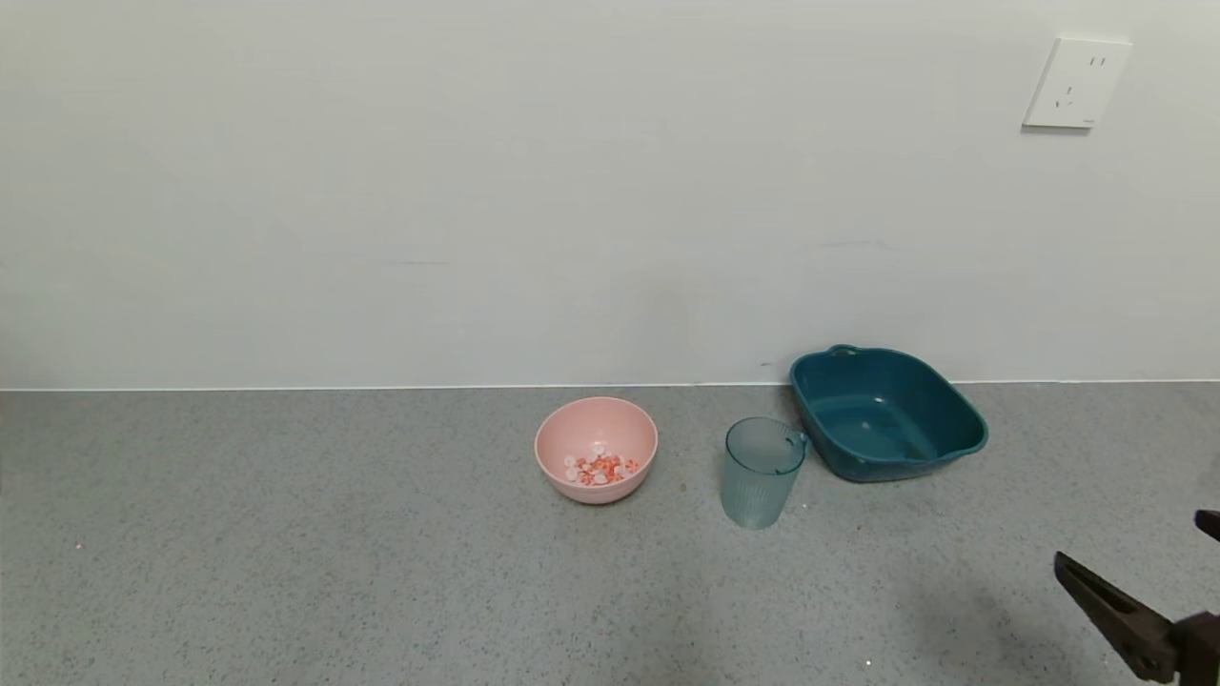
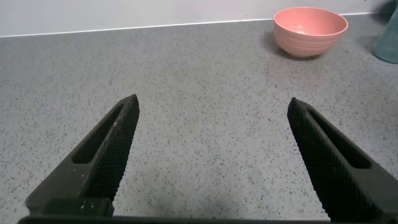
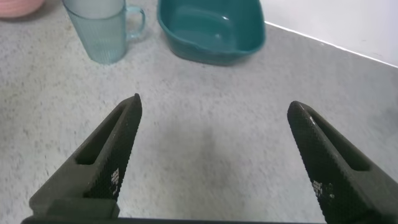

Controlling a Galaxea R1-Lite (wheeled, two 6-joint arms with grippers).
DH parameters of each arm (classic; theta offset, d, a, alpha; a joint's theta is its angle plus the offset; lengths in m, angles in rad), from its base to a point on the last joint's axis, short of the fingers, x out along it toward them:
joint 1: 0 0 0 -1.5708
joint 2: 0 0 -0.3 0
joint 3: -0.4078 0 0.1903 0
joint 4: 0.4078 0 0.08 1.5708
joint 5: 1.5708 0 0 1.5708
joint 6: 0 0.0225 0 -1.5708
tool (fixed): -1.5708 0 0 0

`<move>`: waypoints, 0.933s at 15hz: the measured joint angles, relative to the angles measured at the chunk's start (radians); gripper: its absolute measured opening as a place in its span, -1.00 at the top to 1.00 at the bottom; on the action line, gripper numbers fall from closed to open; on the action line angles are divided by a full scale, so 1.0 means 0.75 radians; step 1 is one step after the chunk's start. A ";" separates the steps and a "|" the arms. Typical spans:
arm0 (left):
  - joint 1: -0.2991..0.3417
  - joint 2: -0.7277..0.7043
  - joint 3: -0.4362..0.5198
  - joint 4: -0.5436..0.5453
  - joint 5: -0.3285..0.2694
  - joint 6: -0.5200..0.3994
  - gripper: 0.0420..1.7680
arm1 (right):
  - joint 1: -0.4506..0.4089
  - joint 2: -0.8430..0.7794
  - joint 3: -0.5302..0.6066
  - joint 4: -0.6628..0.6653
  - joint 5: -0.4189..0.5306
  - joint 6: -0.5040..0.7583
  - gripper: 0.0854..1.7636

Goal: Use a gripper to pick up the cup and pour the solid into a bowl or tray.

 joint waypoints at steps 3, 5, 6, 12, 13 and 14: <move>0.000 0.000 0.000 0.000 -0.001 0.000 -0.94 | -0.142 -0.190 0.010 0.110 0.001 0.001 -0.92; 0.000 0.000 0.000 -0.001 0.000 0.001 -0.94 | -0.275 -0.292 0.016 0.161 0.003 -0.002 -0.92; 0.000 0.000 -0.001 0.000 0.000 0.001 -0.94 | -0.342 -0.344 0.021 0.187 0.005 -0.004 -0.92; 0.000 0.000 -0.001 -0.001 -0.001 0.000 -0.94 | -0.632 -0.735 0.077 0.415 0.075 -0.010 -0.93; 0.000 0.000 -0.001 0.000 -0.001 0.000 -0.94 | -0.665 -0.794 0.089 0.446 0.085 0.028 -0.93; 0.000 0.000 0.000 0.000 -0.001 0.000 -0.94 | -0.687 -0.831 0.106 0.470 0.094 0.086 -0.93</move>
